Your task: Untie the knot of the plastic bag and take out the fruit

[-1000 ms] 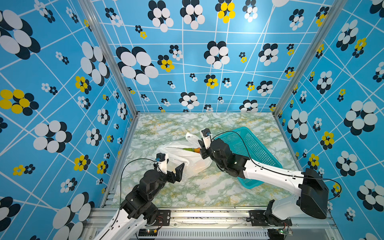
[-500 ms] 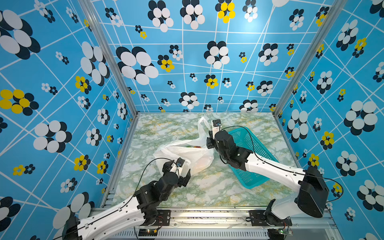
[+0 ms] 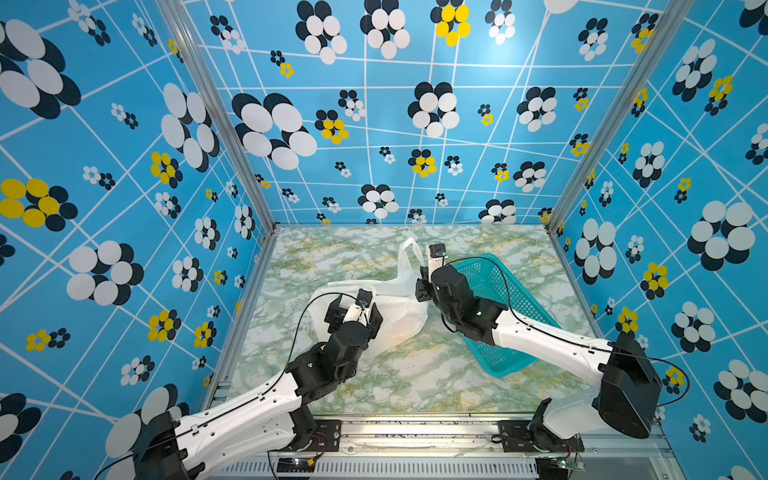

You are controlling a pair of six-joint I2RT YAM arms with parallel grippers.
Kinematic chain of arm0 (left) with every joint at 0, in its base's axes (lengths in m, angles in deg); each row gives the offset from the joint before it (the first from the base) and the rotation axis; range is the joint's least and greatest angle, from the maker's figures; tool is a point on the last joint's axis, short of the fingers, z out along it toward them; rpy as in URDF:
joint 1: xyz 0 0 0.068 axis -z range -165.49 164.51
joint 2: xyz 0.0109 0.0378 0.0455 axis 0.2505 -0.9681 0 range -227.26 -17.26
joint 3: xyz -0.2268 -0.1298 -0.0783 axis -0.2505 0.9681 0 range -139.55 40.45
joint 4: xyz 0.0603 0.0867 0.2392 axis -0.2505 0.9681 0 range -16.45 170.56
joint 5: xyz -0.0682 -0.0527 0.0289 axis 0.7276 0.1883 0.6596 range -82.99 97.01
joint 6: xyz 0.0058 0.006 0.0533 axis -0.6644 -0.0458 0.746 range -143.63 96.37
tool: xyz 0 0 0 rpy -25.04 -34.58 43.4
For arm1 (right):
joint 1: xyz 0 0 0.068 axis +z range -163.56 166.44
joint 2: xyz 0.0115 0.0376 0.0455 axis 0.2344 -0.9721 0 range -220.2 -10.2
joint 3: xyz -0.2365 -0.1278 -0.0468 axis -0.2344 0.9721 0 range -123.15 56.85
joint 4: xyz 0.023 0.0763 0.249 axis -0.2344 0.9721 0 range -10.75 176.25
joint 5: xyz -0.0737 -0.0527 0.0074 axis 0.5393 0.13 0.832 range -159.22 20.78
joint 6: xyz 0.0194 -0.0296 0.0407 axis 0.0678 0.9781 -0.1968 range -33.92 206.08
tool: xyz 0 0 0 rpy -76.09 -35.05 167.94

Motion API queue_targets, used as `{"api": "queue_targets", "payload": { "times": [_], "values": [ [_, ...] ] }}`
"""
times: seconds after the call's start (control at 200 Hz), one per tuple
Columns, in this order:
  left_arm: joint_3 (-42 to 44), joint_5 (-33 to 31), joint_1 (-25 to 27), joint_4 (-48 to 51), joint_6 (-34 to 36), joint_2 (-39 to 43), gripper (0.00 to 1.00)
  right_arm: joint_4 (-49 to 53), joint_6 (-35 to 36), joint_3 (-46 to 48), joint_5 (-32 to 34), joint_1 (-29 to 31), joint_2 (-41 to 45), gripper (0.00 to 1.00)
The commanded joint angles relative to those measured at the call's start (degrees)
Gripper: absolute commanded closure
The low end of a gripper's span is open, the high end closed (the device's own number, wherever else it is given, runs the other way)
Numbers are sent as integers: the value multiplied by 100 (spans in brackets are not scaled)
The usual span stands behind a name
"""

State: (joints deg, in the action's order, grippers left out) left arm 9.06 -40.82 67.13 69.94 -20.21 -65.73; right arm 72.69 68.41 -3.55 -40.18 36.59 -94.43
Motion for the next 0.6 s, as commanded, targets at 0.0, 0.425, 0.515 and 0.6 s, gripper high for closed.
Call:
{"api": "queue_targets", "payload": {
  "times": [0.0,0.425,0.515,0.6],
  "values": [
    [-266,82,-289,-20,-93,120,25,-80,-164,205,84,-27,278,100],
    [-409,696,-1434,603,-594,687,13,-183,-363,498,-55,-32,409,100],
    [-455,726,-1619,591,-597,691,10,-228,-400,552,-76,-32,427,100],
    [-536,905,-1787,534,-581,653,10,-283,-421,590,-129,-32,436,100]
  ]
}}
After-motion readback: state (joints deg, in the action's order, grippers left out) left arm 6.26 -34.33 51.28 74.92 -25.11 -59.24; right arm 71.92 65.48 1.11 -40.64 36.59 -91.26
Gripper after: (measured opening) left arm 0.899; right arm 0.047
